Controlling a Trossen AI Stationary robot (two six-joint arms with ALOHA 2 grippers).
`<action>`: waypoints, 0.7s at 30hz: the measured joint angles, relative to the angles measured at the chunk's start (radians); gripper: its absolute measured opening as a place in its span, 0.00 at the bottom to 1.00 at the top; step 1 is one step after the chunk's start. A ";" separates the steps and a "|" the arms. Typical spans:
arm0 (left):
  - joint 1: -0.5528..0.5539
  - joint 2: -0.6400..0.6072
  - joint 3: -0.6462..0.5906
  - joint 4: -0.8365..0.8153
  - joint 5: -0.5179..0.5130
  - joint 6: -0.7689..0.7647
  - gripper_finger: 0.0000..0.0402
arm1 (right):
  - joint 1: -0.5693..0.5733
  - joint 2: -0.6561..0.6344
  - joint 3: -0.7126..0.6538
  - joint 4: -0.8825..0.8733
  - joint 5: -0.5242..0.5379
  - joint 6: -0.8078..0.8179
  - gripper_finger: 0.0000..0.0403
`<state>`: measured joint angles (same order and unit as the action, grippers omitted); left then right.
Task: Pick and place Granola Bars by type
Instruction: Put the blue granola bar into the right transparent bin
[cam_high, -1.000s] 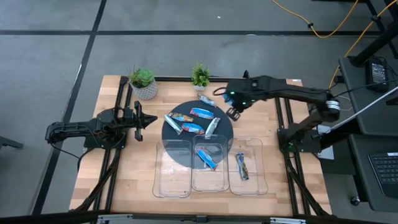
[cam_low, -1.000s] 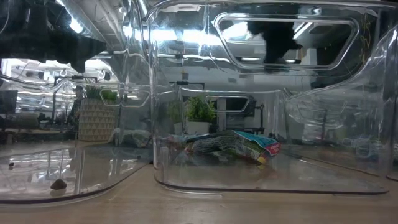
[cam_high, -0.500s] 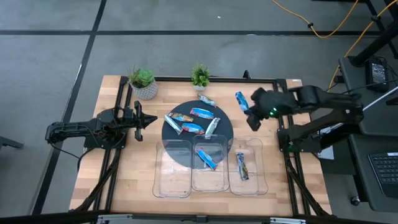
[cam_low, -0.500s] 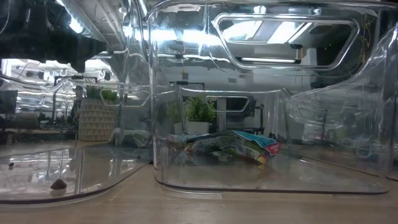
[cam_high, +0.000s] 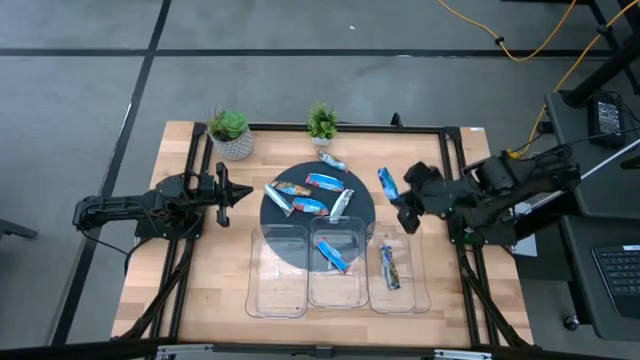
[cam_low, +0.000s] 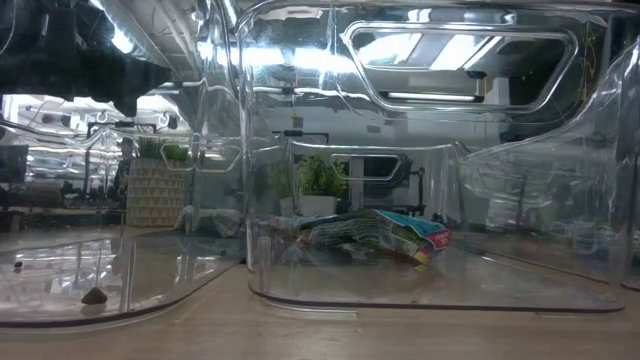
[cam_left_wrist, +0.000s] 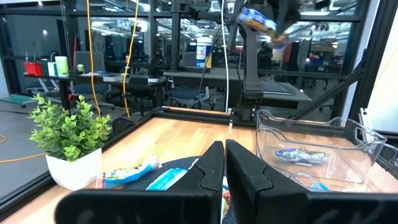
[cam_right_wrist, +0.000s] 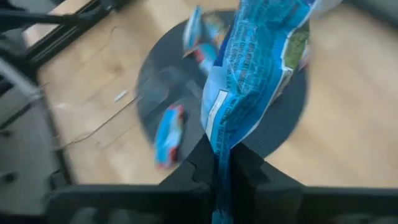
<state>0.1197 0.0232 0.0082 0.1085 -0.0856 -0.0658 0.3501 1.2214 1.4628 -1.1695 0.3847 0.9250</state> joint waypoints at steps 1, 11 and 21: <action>0.000 0.000 0.000 0.000 0.000 0.000 0.03 | 0.023 0.002 0.000 0.000 -0.014 0.030 0.05; 0.000 0.000 0.000 0.000 0.000 0.000 0.02 | 0.279 0.042 0.000 -0.053 -0.110 0.363 0.09; 0.000 0.000 0.000 0.000 0.000 0.000 0.02 | 0.387 0.100 -0.001 -0.123 -0.154 0.540 0.09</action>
<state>0.1196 0.0234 0.0082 0.1084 -0.0856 -0.0661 0.7368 1.3212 1.4622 -1.2925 0.2311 1.4650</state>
